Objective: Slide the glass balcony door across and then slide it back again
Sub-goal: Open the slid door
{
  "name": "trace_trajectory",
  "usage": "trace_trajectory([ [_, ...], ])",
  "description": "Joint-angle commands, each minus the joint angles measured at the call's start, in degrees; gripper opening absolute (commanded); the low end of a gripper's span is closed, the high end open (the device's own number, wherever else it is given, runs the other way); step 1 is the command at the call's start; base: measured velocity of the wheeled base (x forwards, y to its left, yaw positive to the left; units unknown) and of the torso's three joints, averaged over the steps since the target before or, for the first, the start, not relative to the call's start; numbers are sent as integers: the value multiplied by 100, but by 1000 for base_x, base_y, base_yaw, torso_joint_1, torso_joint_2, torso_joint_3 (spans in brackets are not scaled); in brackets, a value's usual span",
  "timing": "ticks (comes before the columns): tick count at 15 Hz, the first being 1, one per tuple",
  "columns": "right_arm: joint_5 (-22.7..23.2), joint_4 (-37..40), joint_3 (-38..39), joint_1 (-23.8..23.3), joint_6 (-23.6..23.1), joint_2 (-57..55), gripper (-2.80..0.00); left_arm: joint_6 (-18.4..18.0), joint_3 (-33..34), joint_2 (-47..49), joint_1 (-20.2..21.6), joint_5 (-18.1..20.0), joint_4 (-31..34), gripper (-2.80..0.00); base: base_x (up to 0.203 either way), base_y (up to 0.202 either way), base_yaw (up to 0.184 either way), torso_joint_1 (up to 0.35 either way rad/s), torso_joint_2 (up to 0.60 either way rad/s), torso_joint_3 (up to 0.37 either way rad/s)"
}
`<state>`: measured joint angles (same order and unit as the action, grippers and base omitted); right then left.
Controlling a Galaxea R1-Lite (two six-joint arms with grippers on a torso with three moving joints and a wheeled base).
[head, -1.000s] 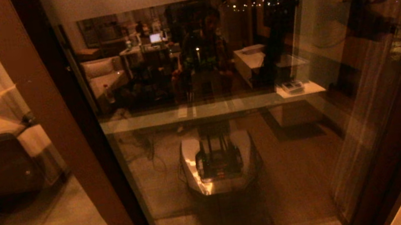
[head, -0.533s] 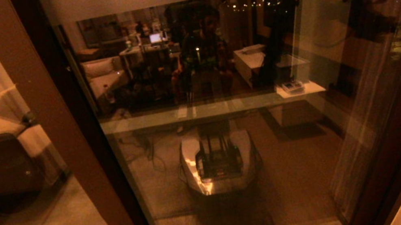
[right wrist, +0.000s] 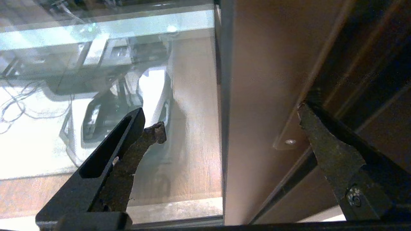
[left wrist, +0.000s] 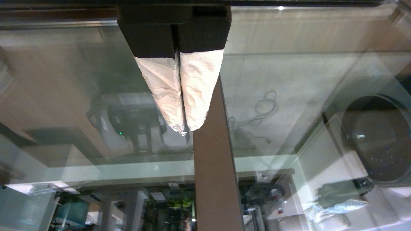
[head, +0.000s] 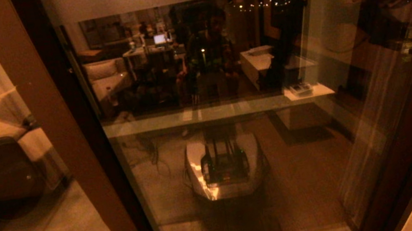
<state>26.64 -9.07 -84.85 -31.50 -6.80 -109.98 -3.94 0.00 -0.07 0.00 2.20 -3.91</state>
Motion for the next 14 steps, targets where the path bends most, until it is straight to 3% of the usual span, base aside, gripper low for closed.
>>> trace_trajectory([
  [1,17,-28,-36,10,-12,-118,0,-2,176,7,0,-1,-4,-280,0,0,0,0,0,0],
  [14,26,-91,-148,256,-5,-217,0,-2,176,7,0,-1,-4,-280,0,0,0,0,0,0],
])
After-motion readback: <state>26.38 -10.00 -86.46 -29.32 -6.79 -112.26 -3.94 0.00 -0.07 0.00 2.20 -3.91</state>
